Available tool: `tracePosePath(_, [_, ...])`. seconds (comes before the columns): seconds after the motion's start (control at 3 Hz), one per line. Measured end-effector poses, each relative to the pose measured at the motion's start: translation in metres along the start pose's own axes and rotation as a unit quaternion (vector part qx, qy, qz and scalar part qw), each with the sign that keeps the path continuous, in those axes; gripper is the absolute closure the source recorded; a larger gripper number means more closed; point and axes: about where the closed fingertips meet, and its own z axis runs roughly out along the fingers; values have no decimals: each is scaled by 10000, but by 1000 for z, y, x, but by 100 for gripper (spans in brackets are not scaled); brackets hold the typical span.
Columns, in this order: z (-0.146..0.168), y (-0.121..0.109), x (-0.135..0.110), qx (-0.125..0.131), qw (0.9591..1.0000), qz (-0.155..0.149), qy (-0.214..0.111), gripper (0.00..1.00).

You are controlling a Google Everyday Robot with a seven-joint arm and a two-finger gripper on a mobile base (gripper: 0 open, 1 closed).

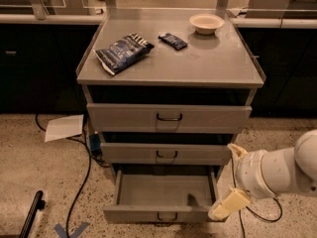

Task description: Close bottom drawer

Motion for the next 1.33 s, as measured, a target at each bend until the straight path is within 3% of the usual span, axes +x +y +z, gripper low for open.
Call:
tracePosePath(0.33, [40,34,20,45,9992,365,-180,0])
tracePosePath(0.67, [91,53,39,140,9962,739,-445,0])
tracePosePath(1.0, [107,39,46,393,9941,871,-510,14])
tracePosePath(1.33, [106,39,45,399,9941,866,-508,35])
